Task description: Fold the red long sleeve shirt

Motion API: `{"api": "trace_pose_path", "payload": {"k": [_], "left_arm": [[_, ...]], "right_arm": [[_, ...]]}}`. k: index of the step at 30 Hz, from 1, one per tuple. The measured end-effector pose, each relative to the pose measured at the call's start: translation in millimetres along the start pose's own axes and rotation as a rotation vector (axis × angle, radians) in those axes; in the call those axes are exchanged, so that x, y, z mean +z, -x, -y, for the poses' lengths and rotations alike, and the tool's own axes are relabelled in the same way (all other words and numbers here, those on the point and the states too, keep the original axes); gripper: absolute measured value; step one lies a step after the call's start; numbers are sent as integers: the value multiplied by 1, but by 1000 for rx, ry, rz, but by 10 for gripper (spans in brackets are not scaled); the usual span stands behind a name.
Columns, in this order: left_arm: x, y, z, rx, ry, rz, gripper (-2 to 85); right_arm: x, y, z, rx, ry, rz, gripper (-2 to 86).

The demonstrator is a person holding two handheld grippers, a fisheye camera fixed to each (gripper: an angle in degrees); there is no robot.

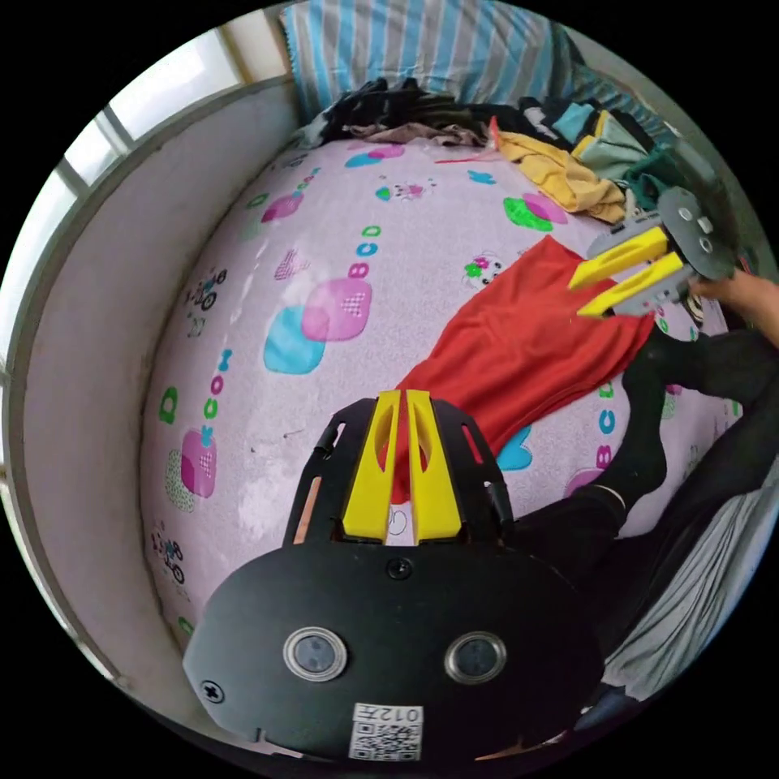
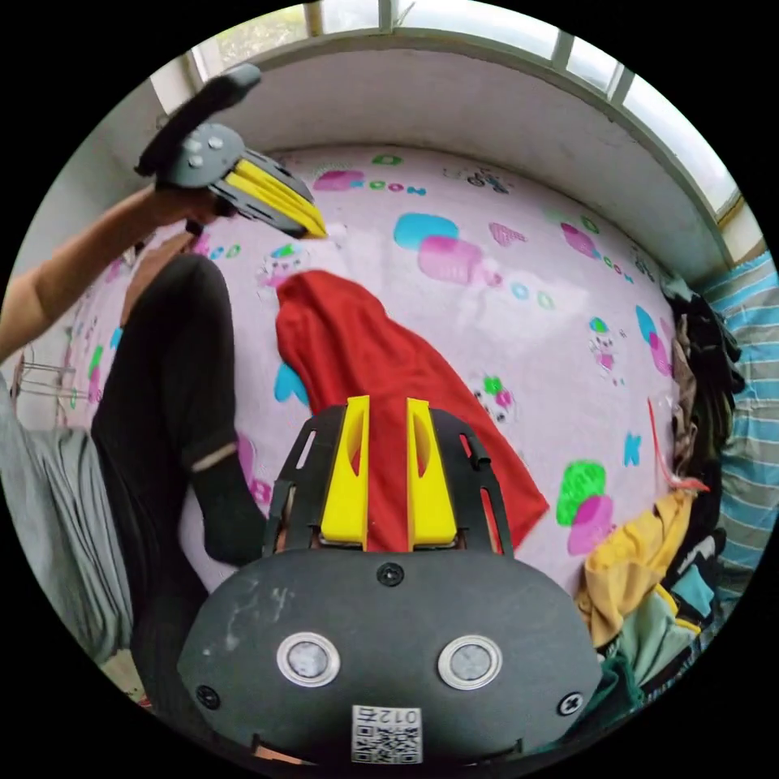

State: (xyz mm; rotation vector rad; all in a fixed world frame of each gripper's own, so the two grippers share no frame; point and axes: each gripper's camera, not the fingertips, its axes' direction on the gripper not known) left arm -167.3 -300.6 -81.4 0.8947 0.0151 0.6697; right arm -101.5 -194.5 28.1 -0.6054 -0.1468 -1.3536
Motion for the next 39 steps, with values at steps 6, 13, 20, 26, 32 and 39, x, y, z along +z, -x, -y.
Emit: {"api": "trace_pose_path", "payload": {"k": [6,13,20,26,32,39], "left_arm": [[40,-71,9,354,204,-28,30],[70,-99,-1,538,360,10,32],[73,-118,-12,555,414,55,22],[28,-105,-36,433,363,41,3],[-74,-67,-61,165,109,75,0],[-259,-27,-84,-229,-377,118,0]], "right_arm": [[7,18,-63,-63,148,21,84],[29,67,-69,-231,250,-30,85],[38,105,-78,-279,315,-117,42],[-12,118,-88,-178,211,-136,-5],[-90,119,-102,14,19,-272,-9],[-210,138,-135,193,-188,-601,-10]]}}
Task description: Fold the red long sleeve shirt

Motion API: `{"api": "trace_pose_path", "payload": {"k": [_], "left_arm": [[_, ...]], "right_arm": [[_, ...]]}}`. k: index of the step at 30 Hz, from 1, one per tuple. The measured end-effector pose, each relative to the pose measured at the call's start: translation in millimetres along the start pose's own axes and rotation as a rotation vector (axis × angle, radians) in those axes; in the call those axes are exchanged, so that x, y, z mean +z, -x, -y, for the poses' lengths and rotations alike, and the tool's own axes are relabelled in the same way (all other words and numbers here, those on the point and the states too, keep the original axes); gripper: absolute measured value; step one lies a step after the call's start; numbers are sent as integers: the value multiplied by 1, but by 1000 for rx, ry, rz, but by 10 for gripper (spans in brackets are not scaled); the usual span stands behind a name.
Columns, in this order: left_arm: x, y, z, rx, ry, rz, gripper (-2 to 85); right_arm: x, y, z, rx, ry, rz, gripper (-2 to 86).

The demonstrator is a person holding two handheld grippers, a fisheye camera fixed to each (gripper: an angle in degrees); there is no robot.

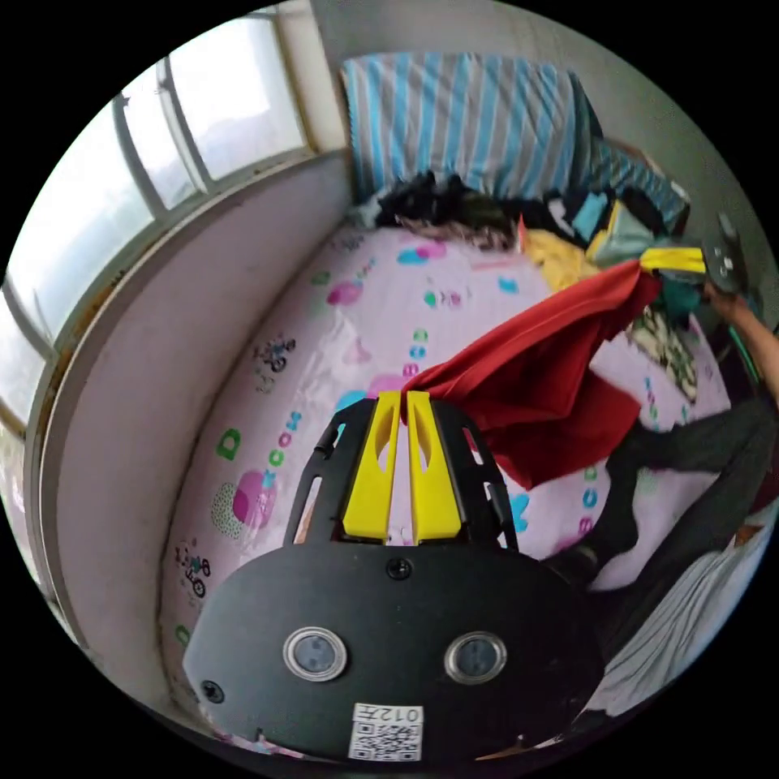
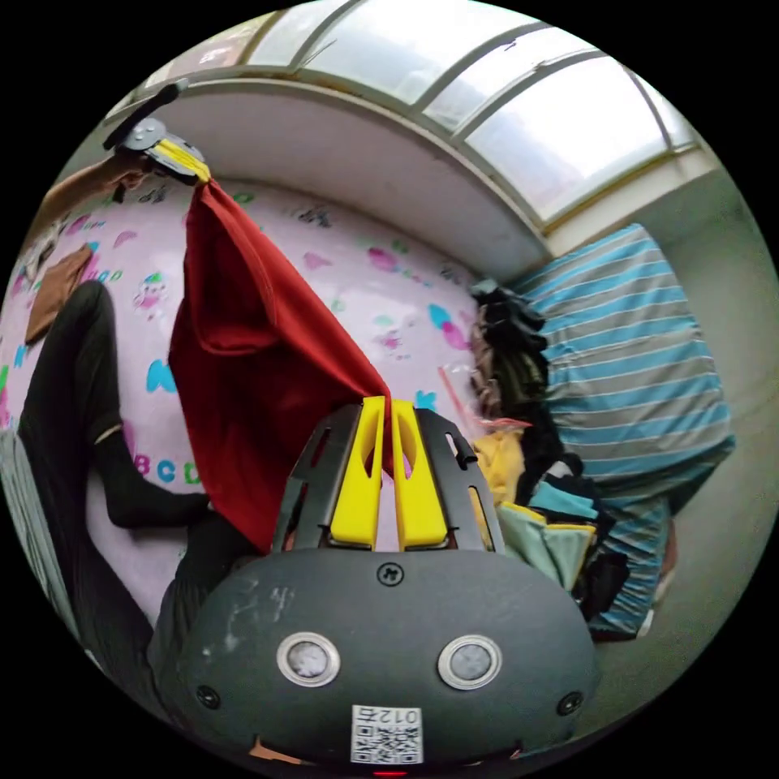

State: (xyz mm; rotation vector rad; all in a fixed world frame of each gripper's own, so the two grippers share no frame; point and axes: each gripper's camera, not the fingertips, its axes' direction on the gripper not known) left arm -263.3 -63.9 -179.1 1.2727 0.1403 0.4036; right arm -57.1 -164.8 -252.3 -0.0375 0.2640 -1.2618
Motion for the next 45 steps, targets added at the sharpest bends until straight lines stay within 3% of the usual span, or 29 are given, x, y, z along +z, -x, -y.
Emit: {"api": "trace_pose_path", "payload": {"k": [7,13,21,26,32,38,43,45], "left_arm": [[-194,-25,34,-57,-368,145,-1],[-280,-39,10,-25,-402,228,-1],[-325,-49,-41,39,-419,256,-1],[-342,-47,-34,112,-466,252,-1],[-259,-16,43,151,-328,157,-1],[-43,27,150,69,-59,105,0],[132,59,196,-176,113,28,0],[166,71,200,-268,115,6,1]], "right_arm": [[-150,-55,-29,203,-229,-171,-10],[-206,-53,-80,267,-326,-80,-10],[-240,-25,-125,284,-460,-62,-10],[-241,-53,-118,356,-542,-98,-10],[-136,-106,-50,374,-399,-63,-10],[63,-152,38,391,-98,25,-10],[194,-188,85,526,93,-12,-10],[230,-198,96,526,159,74,-10]]}}
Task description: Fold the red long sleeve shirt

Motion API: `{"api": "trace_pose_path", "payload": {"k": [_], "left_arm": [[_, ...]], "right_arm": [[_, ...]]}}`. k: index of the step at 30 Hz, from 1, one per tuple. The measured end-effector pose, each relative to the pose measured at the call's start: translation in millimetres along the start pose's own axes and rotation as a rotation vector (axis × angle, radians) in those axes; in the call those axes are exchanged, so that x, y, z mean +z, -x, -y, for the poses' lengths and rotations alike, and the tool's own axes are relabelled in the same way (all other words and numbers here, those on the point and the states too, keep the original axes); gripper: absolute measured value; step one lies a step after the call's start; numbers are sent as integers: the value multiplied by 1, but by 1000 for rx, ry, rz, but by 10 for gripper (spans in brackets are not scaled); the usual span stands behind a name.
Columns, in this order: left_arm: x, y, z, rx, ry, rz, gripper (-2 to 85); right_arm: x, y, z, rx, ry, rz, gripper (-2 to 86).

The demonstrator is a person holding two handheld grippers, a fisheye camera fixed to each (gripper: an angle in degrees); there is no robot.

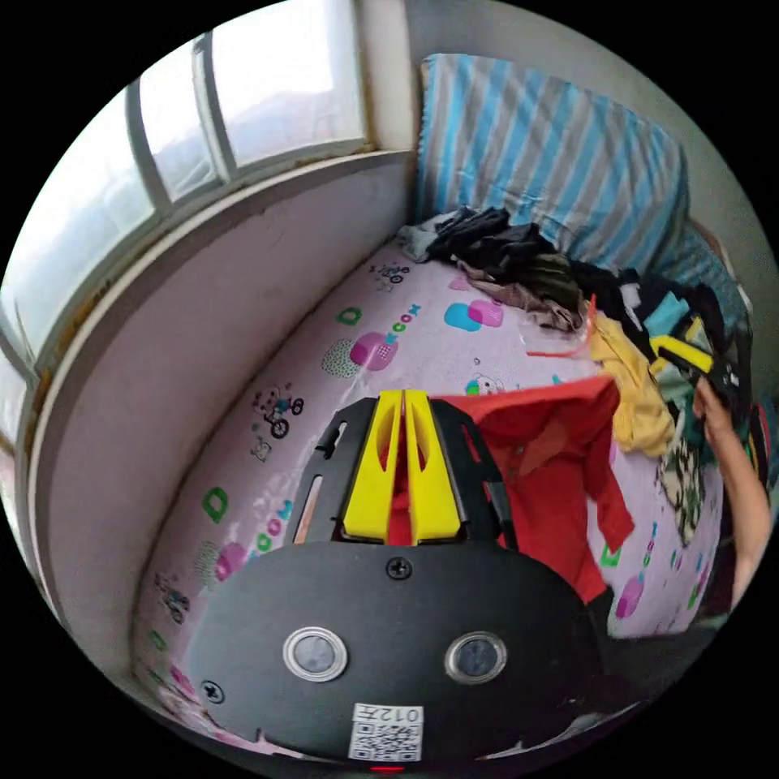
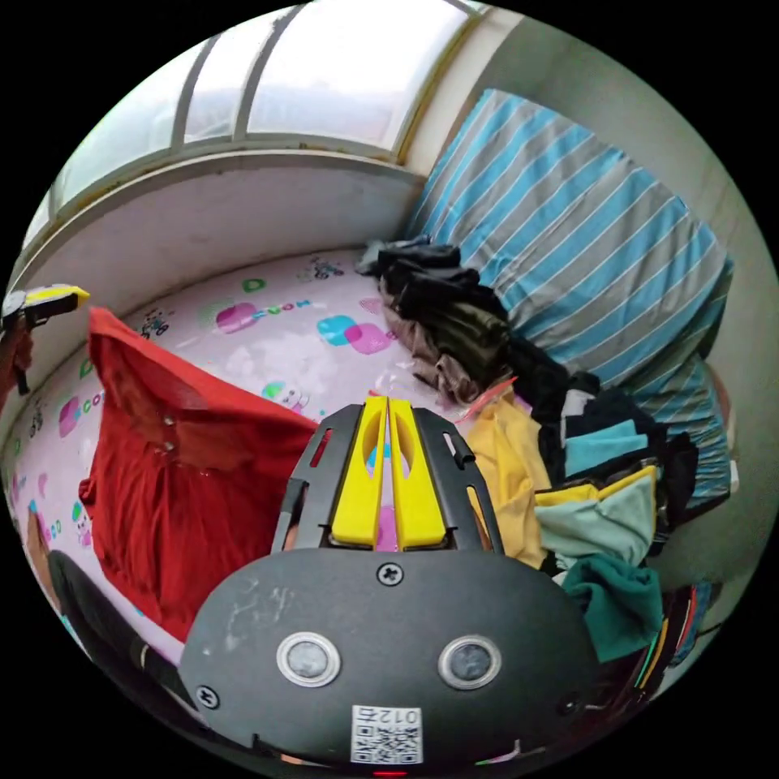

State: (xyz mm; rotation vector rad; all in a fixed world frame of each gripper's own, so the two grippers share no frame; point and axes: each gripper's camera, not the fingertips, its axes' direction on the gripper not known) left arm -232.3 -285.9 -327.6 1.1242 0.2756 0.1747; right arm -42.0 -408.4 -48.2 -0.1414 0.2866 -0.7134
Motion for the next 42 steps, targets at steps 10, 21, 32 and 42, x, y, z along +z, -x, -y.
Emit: {"api": "trace_pose_path", "payload": {"k": [10,21,32,42], "left_arm": [[123,-32,-92,353,390,-173,4],[198,-70,-175,599,643,-77,2],[239,-80,-159,669,689,8,2],[257,-72,-156,768,764,64,2]], "right_arm": [[82,67,-73,-349,407,414,-10],[136,138,-35,-481,673,426,-10],[143,164,43,-635,698,297,-10],[134,197,74,-812,691,156,-9]]}}
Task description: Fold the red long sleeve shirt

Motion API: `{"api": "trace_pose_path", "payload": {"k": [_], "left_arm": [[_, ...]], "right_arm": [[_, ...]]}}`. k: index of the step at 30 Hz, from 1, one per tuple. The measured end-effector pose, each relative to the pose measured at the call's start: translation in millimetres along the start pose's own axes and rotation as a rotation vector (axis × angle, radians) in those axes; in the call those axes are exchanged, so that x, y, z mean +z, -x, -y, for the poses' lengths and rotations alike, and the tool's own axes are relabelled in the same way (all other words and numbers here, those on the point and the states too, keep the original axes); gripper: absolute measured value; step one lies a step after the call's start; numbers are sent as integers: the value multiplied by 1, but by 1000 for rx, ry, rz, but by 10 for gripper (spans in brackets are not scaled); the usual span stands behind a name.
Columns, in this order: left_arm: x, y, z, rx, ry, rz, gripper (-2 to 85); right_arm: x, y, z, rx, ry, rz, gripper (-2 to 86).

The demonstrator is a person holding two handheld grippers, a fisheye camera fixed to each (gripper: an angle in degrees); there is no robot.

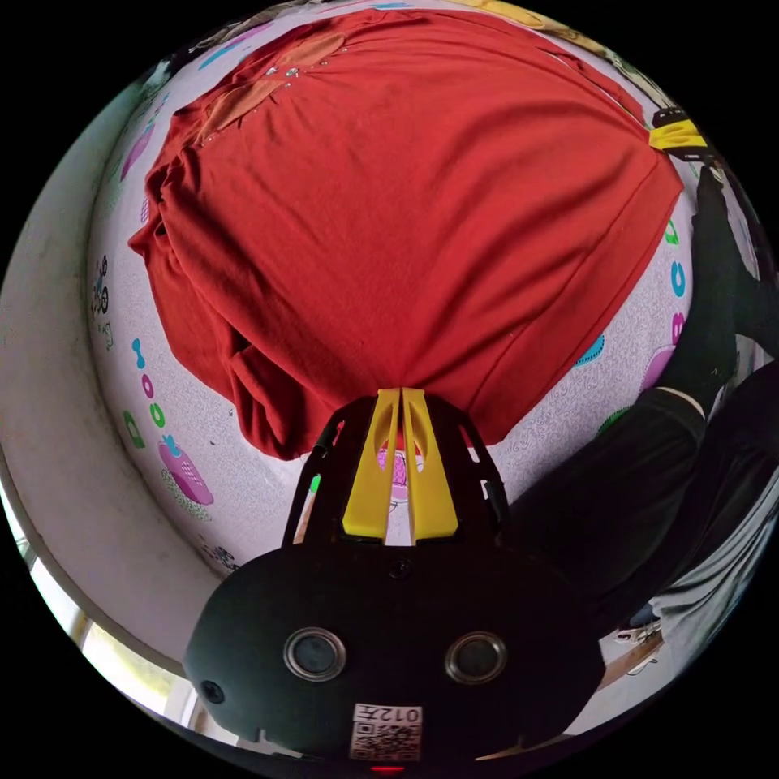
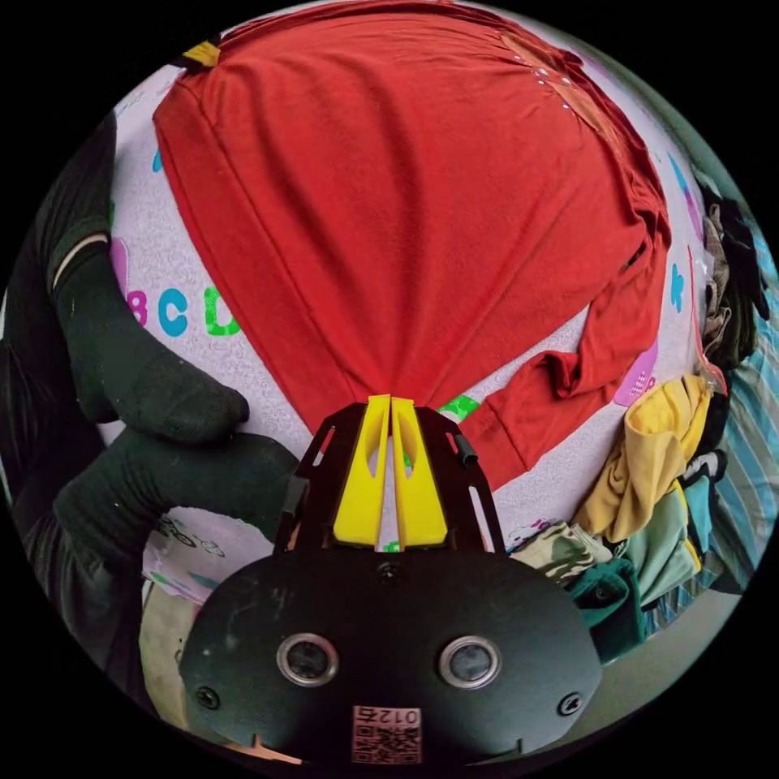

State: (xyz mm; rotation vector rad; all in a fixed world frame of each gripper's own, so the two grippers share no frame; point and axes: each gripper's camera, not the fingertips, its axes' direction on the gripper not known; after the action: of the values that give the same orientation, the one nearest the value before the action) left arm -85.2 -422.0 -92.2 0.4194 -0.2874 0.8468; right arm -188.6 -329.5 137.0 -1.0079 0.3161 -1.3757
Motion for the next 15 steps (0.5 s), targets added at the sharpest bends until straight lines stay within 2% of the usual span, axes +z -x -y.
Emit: {"api": "trace_pose_path", "payload": {"k": [8,15], "left_arm": [[7,16,-3,-12,-33,-6,1],[-27,47,-21,-68,-176,-102,0]], "right_arm": [[-24,11,26,-95,27,-131,-8],[-41,9,27,-75,-22,-148,-8]]}}
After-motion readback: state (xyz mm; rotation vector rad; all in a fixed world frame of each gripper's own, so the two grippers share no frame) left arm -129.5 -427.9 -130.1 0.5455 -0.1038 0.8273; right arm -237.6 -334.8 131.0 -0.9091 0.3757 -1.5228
